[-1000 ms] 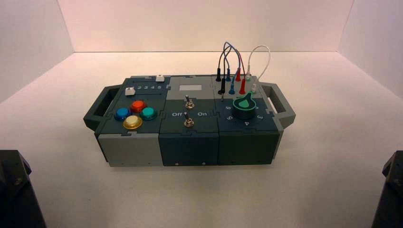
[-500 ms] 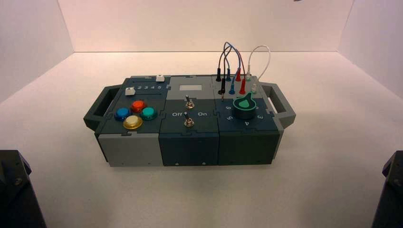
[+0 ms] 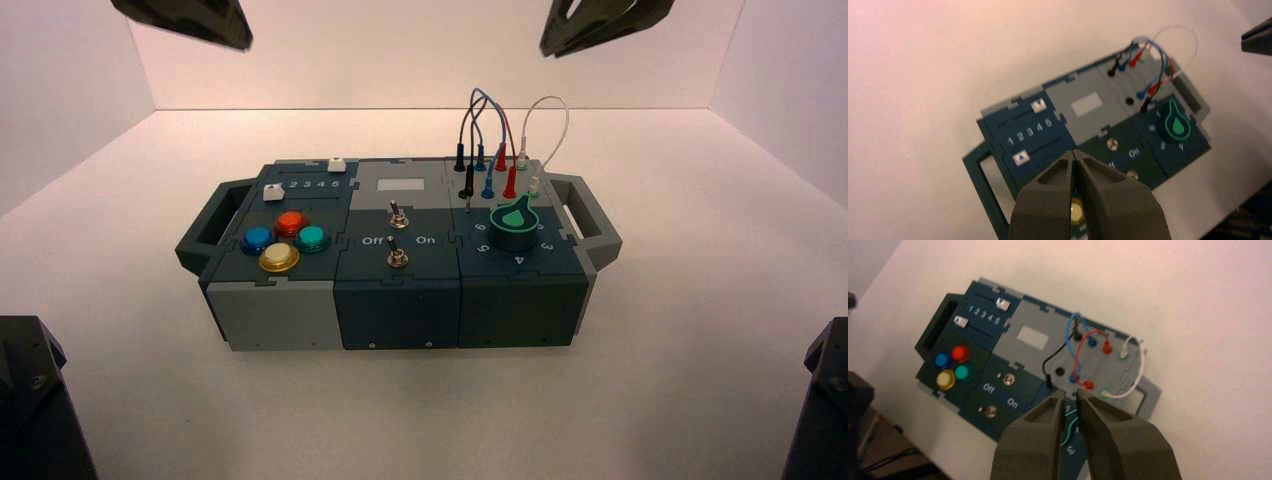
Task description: Insert the black wire.
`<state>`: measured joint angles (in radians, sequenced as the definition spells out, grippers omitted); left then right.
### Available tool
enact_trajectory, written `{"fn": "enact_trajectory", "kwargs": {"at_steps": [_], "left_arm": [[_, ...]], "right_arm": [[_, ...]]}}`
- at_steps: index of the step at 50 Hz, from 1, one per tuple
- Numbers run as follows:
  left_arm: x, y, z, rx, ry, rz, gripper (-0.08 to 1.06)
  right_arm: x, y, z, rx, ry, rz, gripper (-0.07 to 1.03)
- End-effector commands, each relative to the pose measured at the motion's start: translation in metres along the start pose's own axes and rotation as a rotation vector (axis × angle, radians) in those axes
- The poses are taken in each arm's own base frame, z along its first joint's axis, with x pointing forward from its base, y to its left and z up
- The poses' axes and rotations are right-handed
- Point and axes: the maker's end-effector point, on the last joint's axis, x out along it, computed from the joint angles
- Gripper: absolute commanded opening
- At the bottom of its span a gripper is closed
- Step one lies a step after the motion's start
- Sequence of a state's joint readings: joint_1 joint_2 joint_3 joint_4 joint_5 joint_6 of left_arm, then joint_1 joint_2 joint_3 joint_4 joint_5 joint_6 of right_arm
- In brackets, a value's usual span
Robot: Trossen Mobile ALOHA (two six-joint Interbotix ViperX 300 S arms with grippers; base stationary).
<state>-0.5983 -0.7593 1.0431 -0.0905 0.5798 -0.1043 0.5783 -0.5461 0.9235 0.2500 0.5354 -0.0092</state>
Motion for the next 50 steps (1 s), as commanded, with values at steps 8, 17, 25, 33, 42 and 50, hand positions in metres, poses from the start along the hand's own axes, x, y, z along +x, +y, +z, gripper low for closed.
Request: {"fn": "enact_trajectory", "kwargs": {"at_steps": [8, 17, 25, 33, 42, 50], "left_arm": [[0.006, -0.003, 0.002, -0.007, 0.026, -0.003, -0.03], [0.01, -0.003, 0.005, -0.003, 0.036, -0.002, -0.03], [0.013, -0.002, 0.005, 0.004, 0.046, 0.003, -0.03], [0.017, -0.002, 0.005, 0.004, 0.061, 0.006, -0.03], [0.018, -0.002, 0.005, 0.009, 0.069, 0.007, -0.03], [0.018, -0.002, 0.005, 0.012, 0.069, 0.007, -0.03]], "right_arm": [[0.019, 0.012, 0.0, 0.031, 0.136, 0.033, 0.24], [0.041, 0.017, -0.005, 0.048, 0.256, 0.045, 0.28], [0.058, 0.029, -0.005, 0.031, 0.32, 0.059, 0.28], [0.073, 0.036, -0.005, 0.021, 0.389, 0.064, 0.33], [0.085, 0.035, -0.01, 0.026, 0.451, 0.059, 0.35], [0.089, 0.034, -0.012, 0.027, 0.469, 0.054, 0.36]]}}
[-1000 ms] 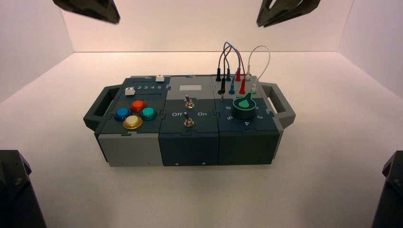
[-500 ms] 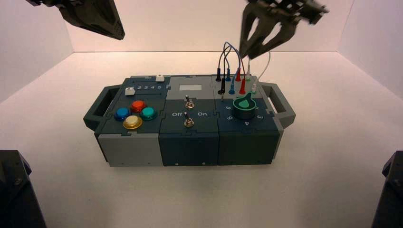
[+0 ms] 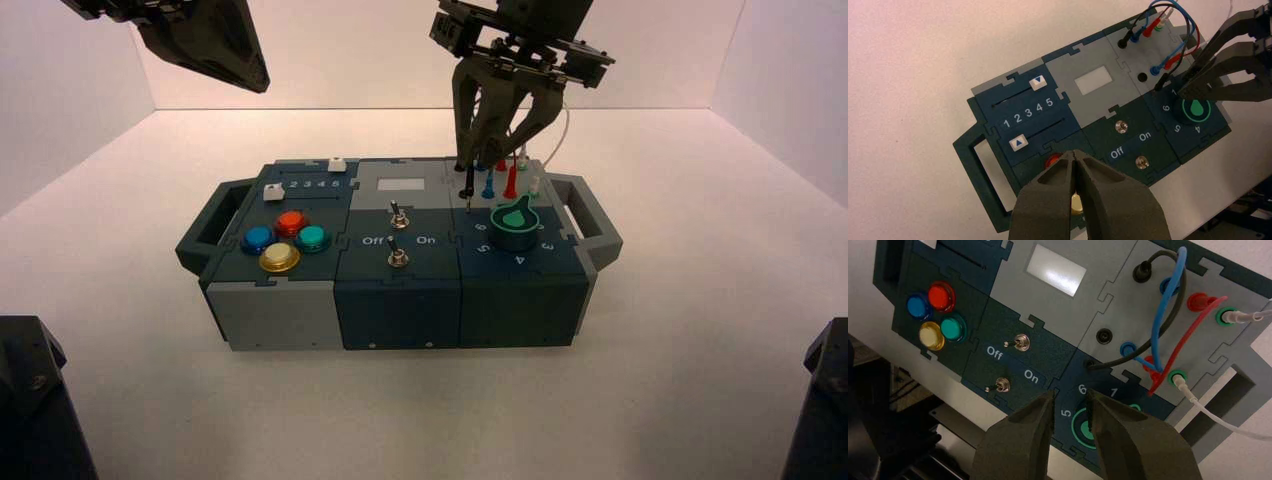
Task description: Insert the black wire.
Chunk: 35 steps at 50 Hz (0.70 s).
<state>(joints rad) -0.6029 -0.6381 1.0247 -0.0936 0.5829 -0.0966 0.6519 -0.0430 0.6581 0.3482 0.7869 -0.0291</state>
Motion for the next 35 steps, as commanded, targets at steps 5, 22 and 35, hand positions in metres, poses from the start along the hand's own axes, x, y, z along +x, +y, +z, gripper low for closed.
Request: {"fn": "enact_trajectory", "kwargs": {"at_steps": [5, 22, 35], "left_arm": [[-0.006, -0.004, 0.015, 0.01, -0.039, -0.007, -0.03], [-0.008, -0.004, 0.018, 0.014, -0.042, -0.008, -0.03], [-0.008, -0.004, 0.018, 0.015, -0.039, -0.007, -0.03]], "right_arm": [[-0.004, 0.006, 0.012, -0.01, -0.017, 0.009, 0.36], [0.007, -0.003, 0.014, -0.007, 0.026, -0.016, 0.36], [0.011, -0.013, 0.017, 0.005, 0.031, -0.033, 0.36]]}}
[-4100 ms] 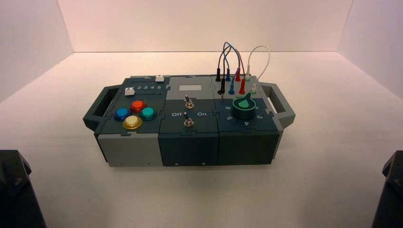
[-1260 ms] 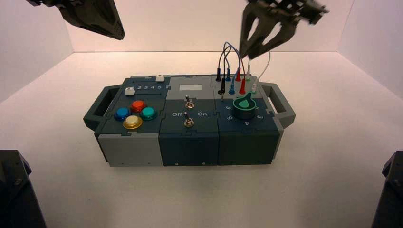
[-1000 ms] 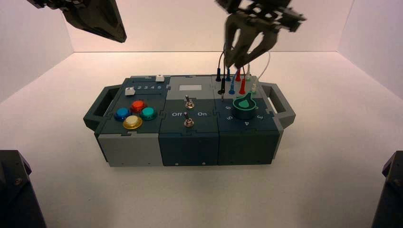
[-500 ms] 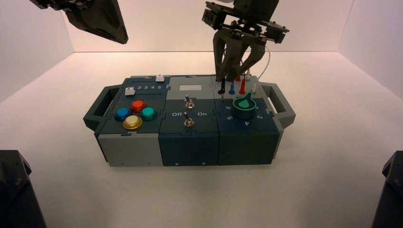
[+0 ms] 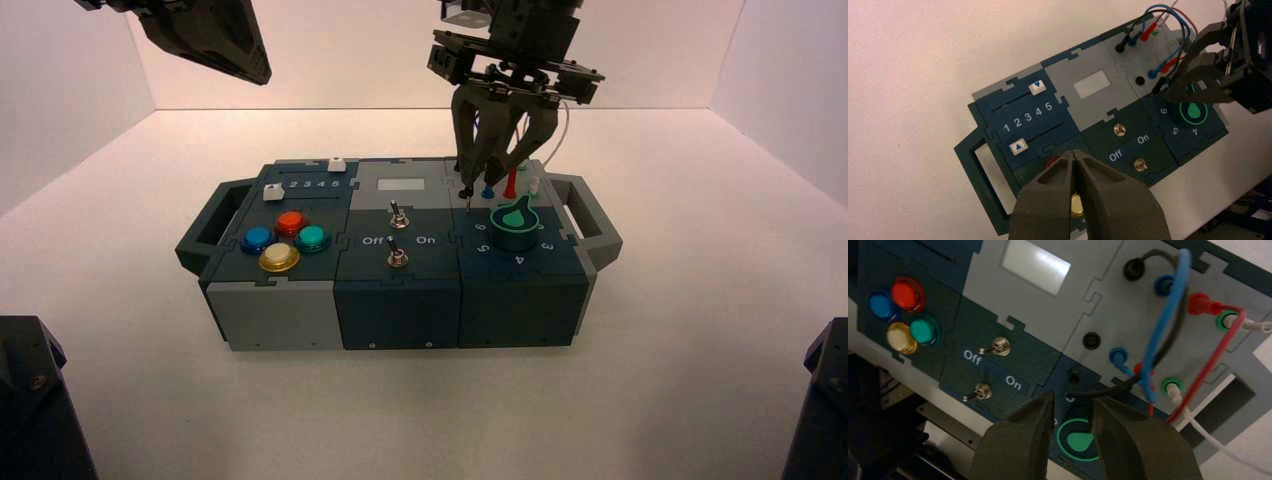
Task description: Insert the black wire.
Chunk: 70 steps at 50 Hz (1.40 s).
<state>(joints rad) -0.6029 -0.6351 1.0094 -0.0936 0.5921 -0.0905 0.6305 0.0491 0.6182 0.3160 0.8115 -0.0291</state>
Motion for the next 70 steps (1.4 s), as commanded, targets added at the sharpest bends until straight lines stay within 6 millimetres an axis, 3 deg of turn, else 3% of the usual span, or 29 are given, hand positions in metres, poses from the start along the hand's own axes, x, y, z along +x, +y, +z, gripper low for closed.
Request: {"fn": "enact_trajectory", "kwargs": {"at_steps": [1, 59, 62, 70], "left_arm": [[-0.006, -0.003, 0.014, 0.008, -0.036, -0.006, -0.03], [-0.004, -0.003, 0.018, 0.021, -0.03, -0.003, -0.03], [-0.004, -0.003, 0.018, 0.021, -0.03, -0.003, -0.03], [-0.004, -0.003, 0.018, 0.025, -0.03, 0.0, -0.03]], "right_arm": [[-0.008, 0.001, 0.014, -0.007, -0.04, 0.0, 0.36], [0.006, -0.001, 0.034, -0.012, -0.022, -0.014, 0.36], [0.007, -0.002, 0.034, -0.012, -0.019, -0.014, 0.32], [0.009, -0.003, 0.032, -0.013, -0.01, -0.017, 0.06]]}}
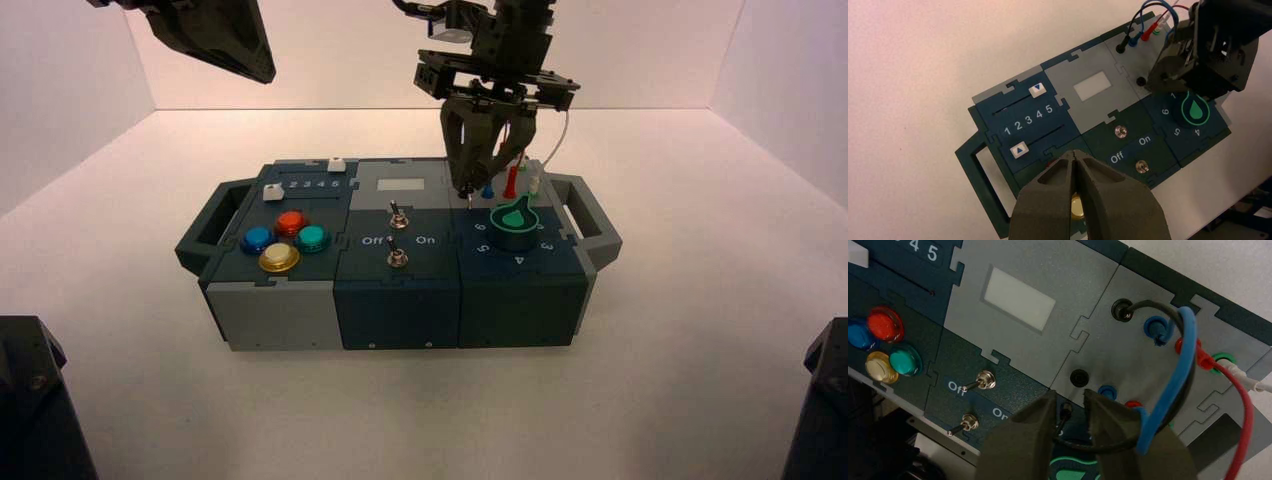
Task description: Insert the black wire.
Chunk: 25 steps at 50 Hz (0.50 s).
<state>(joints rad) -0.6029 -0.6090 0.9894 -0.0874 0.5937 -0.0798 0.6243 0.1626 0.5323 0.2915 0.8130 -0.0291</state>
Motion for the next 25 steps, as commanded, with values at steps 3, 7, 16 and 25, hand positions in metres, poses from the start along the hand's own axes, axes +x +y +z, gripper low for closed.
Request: {"fn": "enact_trajectory", "kwargs": {"at_steps": [3, 7, 16, 25], "left_arm": [[-0.006, -0.003, 0.013, 0.009, -0.036, -0.004, -0.03], [-0.006, -0.002, 0.014, 0.012, -0.039, -0.003, -0.03], [-0.007, -0.003, 0.016, 0.014, -0.044, -0.003, -0.03], [-0.007, -0.003, 0.016, 0.015, -0.02, 0.0, -0.03]], "right_arm": [[-0.009, 0.002, 0.01, -0.008, -0.035, 0.003, -0.02], [-0.009, 0.0, 0.011, -0.013, -0.044, -0.006, -0.02], [-0.019, -0.003, 0.016, -0.032, -0.104, -0.029, -0.02], [-0.028, -0.003, 0.018, -0.032, -0.188, -0.027, -0.02]]}}
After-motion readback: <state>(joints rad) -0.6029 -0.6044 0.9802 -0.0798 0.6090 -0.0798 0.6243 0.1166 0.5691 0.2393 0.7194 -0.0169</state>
